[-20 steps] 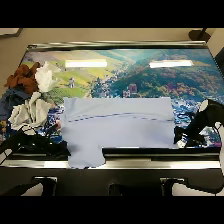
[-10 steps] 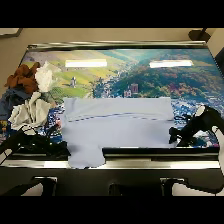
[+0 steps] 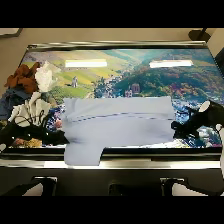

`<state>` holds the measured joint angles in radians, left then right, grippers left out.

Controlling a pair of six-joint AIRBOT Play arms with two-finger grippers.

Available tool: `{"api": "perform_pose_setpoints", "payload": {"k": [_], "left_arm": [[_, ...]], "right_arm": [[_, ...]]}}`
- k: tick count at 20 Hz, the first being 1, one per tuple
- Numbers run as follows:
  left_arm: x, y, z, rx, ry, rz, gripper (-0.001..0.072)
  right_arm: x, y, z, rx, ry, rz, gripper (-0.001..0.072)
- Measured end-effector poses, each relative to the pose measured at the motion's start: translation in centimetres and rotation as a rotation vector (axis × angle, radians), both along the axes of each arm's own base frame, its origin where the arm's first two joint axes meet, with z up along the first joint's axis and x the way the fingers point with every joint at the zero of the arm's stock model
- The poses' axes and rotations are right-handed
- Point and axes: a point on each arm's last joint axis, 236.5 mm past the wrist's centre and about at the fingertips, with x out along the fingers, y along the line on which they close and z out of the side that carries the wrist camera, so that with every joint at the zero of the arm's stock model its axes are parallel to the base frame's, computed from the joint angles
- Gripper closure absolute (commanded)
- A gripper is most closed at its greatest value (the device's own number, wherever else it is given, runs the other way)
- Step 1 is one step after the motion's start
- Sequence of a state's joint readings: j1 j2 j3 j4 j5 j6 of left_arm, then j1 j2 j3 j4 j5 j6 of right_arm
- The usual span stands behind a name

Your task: Fold the shirts.

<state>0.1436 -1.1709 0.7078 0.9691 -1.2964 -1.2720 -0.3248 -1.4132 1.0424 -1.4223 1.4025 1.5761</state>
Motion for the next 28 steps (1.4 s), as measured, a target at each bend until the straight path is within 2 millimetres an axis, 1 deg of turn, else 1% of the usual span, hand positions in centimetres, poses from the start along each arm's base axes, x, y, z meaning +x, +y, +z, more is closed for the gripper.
{"api": "perform_pose_setpoints", "payload": {"k": [2, 4, 6, 8, 10, 12, 13, 15, 16, 17, 18, 19, 20, 21, 22, 23, 24, 27, 28], "left_arm": [[3.7, 0.4, 2.6, 0.011, -0.097, 0.011, 0.0677], [7.1, 0.9, 5.0, 0.019, -0.176, 0.02, 0.0677], [10.3, 1.3, 6.5, 0.026, -0.225, 0.037, 0.0677], [13.4, 1.8, 7.2, 0.03, -0.26, 0.065, 0.0677], [16.0, 2.1, 6.9, 0.032, -0.277, 0.092, 0.0677], [17.8, 2.4, 5.8, 0.029, -0.271, 0.109, 0.0676], [18.4, 2.4, 5.1, 0.029, -0.262, 0.115, 0.0675], [19.2, 2.5, 3.7, 0.028, -0.239, 0.126, 0.0673], [19.4, 2.5, 2.9, 0.028, -0.225, 0.13, 0.066], [19.5, 2.4, 2.2, 0.027, -0.21, 0.133, 0.0544], [19.5, 2.4, 1.7, 0.026, -0.2, 0.132, 0.0387], [19.6, 2.3, 1.2, 0.026, -0.193, 0.132, 0.0267], [19.7, 2.2, 1.0, 0.026, -0.192, 0.132, 0.0244], [19.9, 2.1, 0.9, 0.024, -0.191, 0.133, 0.0244], [19.9, 2.1, 0.8, 0.024, -0.191, 0.133, 0.0244], [19.9, 2.1, 0.8, 0.023, -0.189, 0.132, 0.0245], [19.9, 2.1, 0.9, 0.022, -0.19, 0.133, 0.0245], [19.3, 2.0, 1.2, 0.016, -0.182, 0.112, 0.0245], [19.1, 1.8, 1.4, 0.014, -0.18, 0.103, 0.0245]], "right_arm": [[2.9, -0.3, 1.9, -0.036, -0.098, 0.025, 0.0669], [6.5, -0.4, 3.7, -0.083, -0.214, 0.055, 0.0669], [10.3, -0.3, 5.2, -0.127, -0.318, 0.066, 0.0669], [14.0, -0.3, 6.0, -0.161, -0.403, 0.072, 0.0668], [17.0, 0.2, 6.0, -0.173, -0.455, 0.08, 0.0667], [19.0, 0.3, 5.0, -0.173, -0.468, 0.07, 0.0665], [19.6, 0.4, 4.3, -0.171, -0.467, 0.059, 0.0665], [20.3, 0.4, 2.7, -0.168, -0.449, 0.038, 0.0664], [20.5, 0.5, 2.1, -0.165, -0.44, 0.028, 0.0664], [20.6, 0.6, 1.6, -0.16, -0.433, 0.02, 0.0664], [20.8, 0.7, 1.2, -0.152, -0.43, 0.012, 0.066], [20.9, 0.8, 1.1, -0.149, -0.431, 0.007, 0.0551], [21.0, 0.9, 1.2, -0.146, -0.433, 0.0, 0.0387], [21.0, 0.8, 1.3, -0.144, -0.435, -0.003, 0.0312], [20.9, 0.7, 1.5, -0.137, -0.435, -0.012, 0.0175], [20.8, 0.4, 1.9, -0.126, -0.435, -0.023, 0.0101], [20.6, 0.0, 2.1, -0.107, -0.431, -0.034, 0.0083], [19.6, -1.6, 2.6, 0.006, -0.418, -0.096, 0.0062], [19.4, -2.2, 2.6, 0.046, -0.416, -0.12, 0.0023]]}}
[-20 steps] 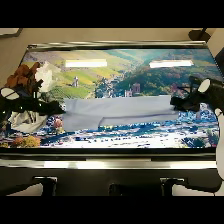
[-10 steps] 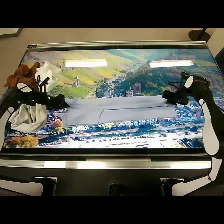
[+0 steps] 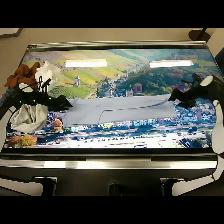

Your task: Fold the shirts.

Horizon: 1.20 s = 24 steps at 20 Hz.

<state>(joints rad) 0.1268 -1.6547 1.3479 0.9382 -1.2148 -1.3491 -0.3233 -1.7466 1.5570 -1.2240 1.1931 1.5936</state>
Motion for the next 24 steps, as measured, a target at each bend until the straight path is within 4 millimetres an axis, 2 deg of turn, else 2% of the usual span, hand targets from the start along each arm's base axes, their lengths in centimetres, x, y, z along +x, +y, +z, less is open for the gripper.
{"api": "perform_pose_setpoints", "payload": {"k": [3, 5, 8, 11, 12, 14, 15, 16, 17, 18, 21, 24], "left_arm": [[-0.4, -0.5, 0.7, -0.007, -0.004, -0.022, 0.0246], [-0.5, -0.9, 1.5, -0.011, -0.021, -0.033, 0.0245], [-0.6, -1.9, 3.0, -0.017, -0.053, -0.053, 0.0245], [-0.6, -3.0, 4.3, -0.011, -0.095, -0.076, 0.0246], [-0.7, -3.6, 4.8, -0.012, -0.104, -0.09, 0.0247], [-1.1, -4.9, 5.4, -0.011, -0.121, -0.12, 0.0257], [-1.2, -5.8, 5.6, -0.013, -0.128, -0.138, 0.0353], [-1.6, -7.0, 5.7, -0.02, -0.13, -0.162, 0.0516], [-1.8, -8.2, 5.8, -0.023, -0.137, -0.184, 0.0627], [-2.0, -9.7, 5.9, -0.032, -0.148, -0.207, 0.0653], [-2.5, -15.6, 5.5, -0.082, -0.174, -0.262, 0.0654], [-2.4, -22.4, 4.1, -0.19, -0.158, -0.206, 0.067]], "right_arm": [[-0.7, -1.7, -0.6, 0.131, 0.005, -0.054, 0.0015], [-1.0, -2.2, -1.3, 0.198, 0.011, -0.078, 0.0018], [-0.8, -1.6, -2.6, 0.271, 0.024, -0.092, 0.0033], [0.2, 0.1, -3.7, 0.308, 0.019, -0.085, 0.0042], [0.8, 0.7, -3.8, 0.319, 0.009, -0.086, 0.0166], [1.4, 1.5, -4.6, 0.302, 0.004, -0.083, 0.066], [1.5, 1.9, -4.8, 0.299, 0.009, -0.08, 0.0667], [1.7, 2.3, -4.7, 0.301, 0.004, -0.076, 0.0667], [1.7, 2.9, -4.3, 0.314, 0.004, -0.067, 0.0668], [1.5, 3.3, -3.5, 0.32, 0.002, -0.048, 0.0668], [1.1, 4.4, 0.7, 0.322, -0.05, 0.014, 0.0668], [-0.1, 5.7, 7.1, 0.304, -0.129, 0.084, 0.0668]]}}
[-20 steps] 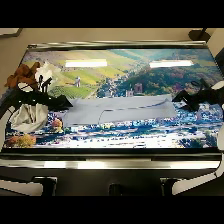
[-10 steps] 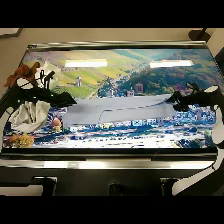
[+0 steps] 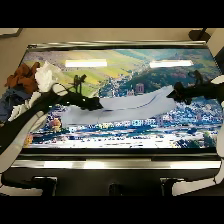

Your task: Fold the shirts.

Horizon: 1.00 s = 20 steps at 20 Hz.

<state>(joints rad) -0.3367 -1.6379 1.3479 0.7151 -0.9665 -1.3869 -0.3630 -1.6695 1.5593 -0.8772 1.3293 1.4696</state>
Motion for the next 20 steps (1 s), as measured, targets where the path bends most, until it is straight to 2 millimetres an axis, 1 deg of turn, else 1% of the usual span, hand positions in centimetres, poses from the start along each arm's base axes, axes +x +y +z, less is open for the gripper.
{"api": "perform_pose_setpoints", "payload": {"k": [1, 3, 5, 6, 8, 11, 12, 14, 15, 17, 18, 19, 20], "left_arm": [[0.2, -2.0, -0.5, -0.047, 0.021, 0.034, 0.067], [0.6, -5.3, -1.4, -0.135, 0.074, 0.102, 0.0671], [0.5, -7.9, -2.3, -0.196, 0.119, 0.136, 0.0671], [0.3, -9.3, -2.5, -0.224, 0.138, 0.141, 0.0671], [-0.1, -11.5, -2.9, -0.258, 0.164, 0.143, 0.067], [0.1, -14.0, -2.9, -0.309, 0.185, 0.161, 0.067], [-0.2, -14.9, -2.9, -0.329, 0.203, 0.165, 0.0671], [-1.2, -16.6, -2.9, -0.364, 0.24, 0.164, 0.067], [-1.6, -17.4, -3.0, -0.376, 0.251, 0.161, 0.0671], [-1.9, -18.2, -2.5, -0.405, 0.256, 0.152, 0.0674], [-1.4, -17.9, -2.1, -0.415, 0.241, 0.154, 0.0675], [-0.3, -17.1, -1.3, -0.427, 0.21, 0.164, 0.0675], [0.8, -16.0, 0.3, -0.441, 0.168, 0.166, 0.0675]], "right_arm": [[-0.7, 0.7, 2.3, -0.011, -0.032, 0.022, 0.0668], [-1.9, 2.3, 6.3, -0.031, -0.093, 0.059, 0.0668], [-3.6, 4.5, 10.3, -0.049, -0.157, 0.103, 0.0667], [-4.4, 5.5, 11.9, -0.055, -0.185, 0.123, 0.0667], [-6.2, 7.5, 15.0, -0.065, -0.237, 0.151, 0.0667], [-9.0, 9.6, 19.2, -0.053, -0.306, 0.163, 0.0667], [-9.8, 10.1, 20.4, -0.051, -0.329, 0.165, 0.0667], [-11.0, 10.7, 22.2, -0.045, -0.366, 0.155, 0.0667], [-11.2, 10.8, 22.7, -0.043, -0.377, 0.149, 0.0667], [-11.3, 10.8, 22.9, -0.044, -0.38, 0.14, 0.0668], [-11.0, 10.7, 22.7, -0.043, -0.377, 0.135, 0.0668], [-10.5, 10.7, 22.3, -0.037, -0.368, 0.13, 0.0668], [-9.9, 10.9, 21.9, -0.028, -0.364, 0.131, 0.0668]]}}
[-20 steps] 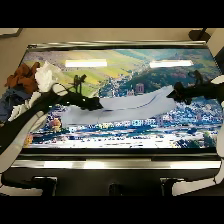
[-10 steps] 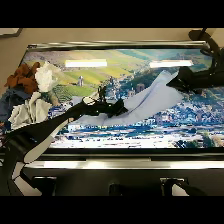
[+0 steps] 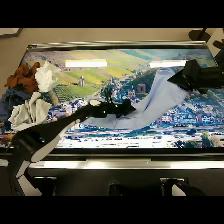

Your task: Fold the shirts.

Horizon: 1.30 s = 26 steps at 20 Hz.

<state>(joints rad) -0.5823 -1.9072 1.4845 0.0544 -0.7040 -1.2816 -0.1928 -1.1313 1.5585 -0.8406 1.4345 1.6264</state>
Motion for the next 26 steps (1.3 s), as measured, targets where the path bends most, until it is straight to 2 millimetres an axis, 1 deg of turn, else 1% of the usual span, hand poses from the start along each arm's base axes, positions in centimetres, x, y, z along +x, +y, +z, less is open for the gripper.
{"api": "perform_pose_setpoints", "payload": {"k": [1, 3, 5, 6, 8, 9, 10, 11, 12, 13, 14, 15, 16, 17, 18, 20, 21, 22, 23, 24, 25, 26], "left_arm": [[1.1, 1.4, 1.8, 0.001, -0.052, 0.009, 0.0675], [3.5, 5.5, 5.8, 0.047, -0.186, 0.037, 0.0675], [6.0, 11.6, 10.2, 0.14, -0.327, 0.101, 0.0674], [6.9, 14.9, 12.2, 0.195, -0.386, 0.135, 0.0673], [8.0, 22.6, 16.5, 0.319, -0.494, 0.228, 0.0673], [8.0, 26.1, 18.4, 0.372, -0.531, 0.272, 0.0673], [7.6, 29.4, 20.2, 0.421, -0.563, 0.313, 0.0673], [6.8, 31.6, 21.6, 0.456, -0.582, 0.337, 0.0673], [5.9, 33.5, 23.0, 0.484, -0.601, 0.363, 0.0673], [5.0, 34.8, 24.0, 0.506, -0.618, 0.384, 0.0673], [4.0, 35.5, 24.8, 0.524, -0.633, 0.394, 0.0673], [3.1, 35.7, 25.2, 0.531, -0.637, 0.393, 0.0673], [2.4, 35.6, 25.3, 0.538, -0.64, 0.386, 0.0673], [1.9, 35.3, 25.0, 0.543, -0.639, 0.377, 0.0673], [1.4, 35.0, 24.5, 0.549, -0.63, 0.363, 0.0673], [0.6, 34.2, 23.0, 0.553, -0.606, 0.332, 0.0672], [0.3, 33.9, 22.3, 0.555, -0.594, 0.318, 0.0673], [0.1, 33.8, 21.6, 0.562, -0.583, 0.311, 0.0672], [0.0, 33.9, 21.2, 0.572, -0.578, 0.307, 0.0673], [0.0, 34.0, 20.7, 0.582, -0.574, 0.302, 0.0672], [-0.1, 34.0, 20.5, 0.59, -0.573, 0.298, 0.0672], [-0.1, 34.1, 20.3, 0.598, -0.574, 0.298, 0.0672]], "right_arm": [[0.7, 0.7, -0.4, 0.012, -0.002, 0.015, 0.0668], [2.1, 3.2, -1.3, 0.035, -0.004, 0.062, 0.0668], [3.8, 7.3, -2.7, 0.063, -0.009, 0.12, 0.0668], [4.4, 10.0, -3.5, 0.089, -0.004, 0.158, 0.0668], [5.3, 15.2, -5.6, 0.13, 0.011, 0.215, 0.0667], [5.7, 18.1, -7.1, 0.148, 0.027, 0.239, 0.0667], [5.9, 20.7, -8.9, 0.161, 0.048, 0.258, 0.0667], [6.0, 23.3, -11.1, 0.173, 0.078, 0.274, 0.0667], [6.1, 25.5, -13.3, 0.186, 0.111, 0.282, 0.0666], [6.0, 27.8, -15.6, 0.209, 0.152, 0.283, 0.0665], [5.9, 29.8, -17.7, 0.24, 0.193, 0.275, 0.0604], [5.8, 31.5, -19.3, 0.277, 0.229, 0.261, 0.0288], [5.8, 33.0, -20.6, 0.316, 0.259, 0.239, 0.0039], [5.9, 34.0, -21.5, 0.344, 0.276, 0.223, 0.0008], [6.2, 34.6, -22.1, 0.366, 0.281, 0.206, 0.0011], [7.0, 34.4, -21.9, 0.385, 0.259, 0.198, 0.0014], [7.1, 33.7, -21.4, 0.383, 0.25, 0.213, 0.0014], [7.2, 32.4, -20.6, 0.367, 0.24, 0.236, 0.0015], [7.4, 30.6, -19.9, 0.333, 0.227, 0.257, 0.0016], [7.3, 28.0, -19.6, 0.268, 0.219, 0.286, 0.003], [7.1, 25.0, -19.8, 0.184, 0.228, 0.31, 0.0033], [7.1, 21.4, -20.4, 0.087, 0.246, 0.307, 0.004]]}}
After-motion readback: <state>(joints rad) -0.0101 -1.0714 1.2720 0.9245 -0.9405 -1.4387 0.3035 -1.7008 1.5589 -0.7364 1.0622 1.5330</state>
